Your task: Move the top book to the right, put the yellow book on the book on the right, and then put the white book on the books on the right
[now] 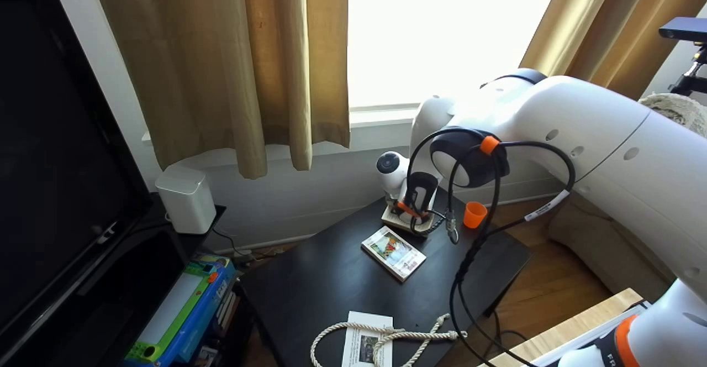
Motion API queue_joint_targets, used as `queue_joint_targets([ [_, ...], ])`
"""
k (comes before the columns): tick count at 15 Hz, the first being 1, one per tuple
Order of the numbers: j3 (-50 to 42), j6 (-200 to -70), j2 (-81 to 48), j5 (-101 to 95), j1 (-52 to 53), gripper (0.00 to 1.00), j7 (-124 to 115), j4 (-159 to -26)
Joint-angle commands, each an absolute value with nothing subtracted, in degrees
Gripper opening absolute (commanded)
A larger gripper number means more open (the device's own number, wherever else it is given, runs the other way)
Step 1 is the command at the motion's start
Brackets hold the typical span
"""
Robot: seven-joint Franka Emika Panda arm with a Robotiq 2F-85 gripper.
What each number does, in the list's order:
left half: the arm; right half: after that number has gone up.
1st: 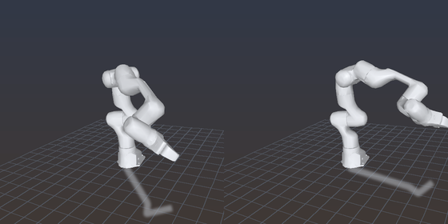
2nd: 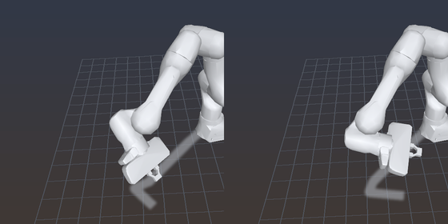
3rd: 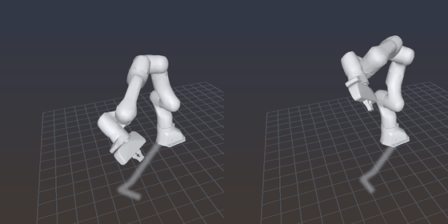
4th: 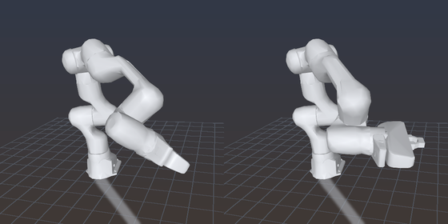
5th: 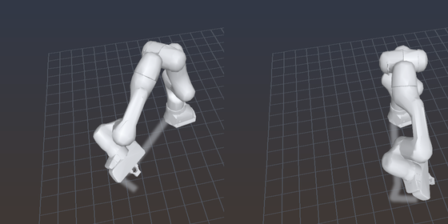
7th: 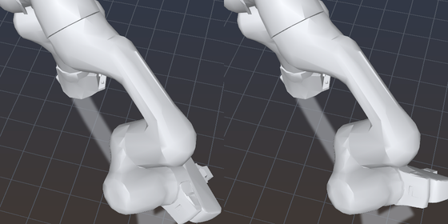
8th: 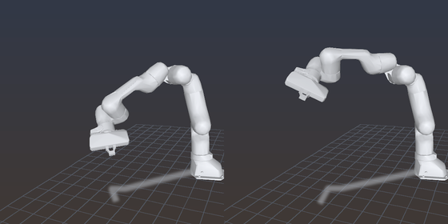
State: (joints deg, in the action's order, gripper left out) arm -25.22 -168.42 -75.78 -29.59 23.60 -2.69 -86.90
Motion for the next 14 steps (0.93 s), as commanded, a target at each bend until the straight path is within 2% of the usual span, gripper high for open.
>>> queue_joint_targets([
  [1,-25.3,-168.8,-80.7,-29.0,22.3,0.04,-0.8,-81.0],
  [6,-24.2,-167.2,-83.7,-28.7,21.0,0.04,1.1,-77.2],
  [7,-23.5,-167.1,-83.9,-28.6,20.4,0.14,1.8,-76.8],
  [8,-23.0,-166.8,-83.9,-28.5,20.1,0.41,2.2,-76.7],
  [10,-21.2,-166.3,-83.5,-28.5,18.8,0.47,3.9,-76.7],
  [14,-18.4,-164.5,-83.2,-28.4,16.9,0.78,6.6,-76.2],
])
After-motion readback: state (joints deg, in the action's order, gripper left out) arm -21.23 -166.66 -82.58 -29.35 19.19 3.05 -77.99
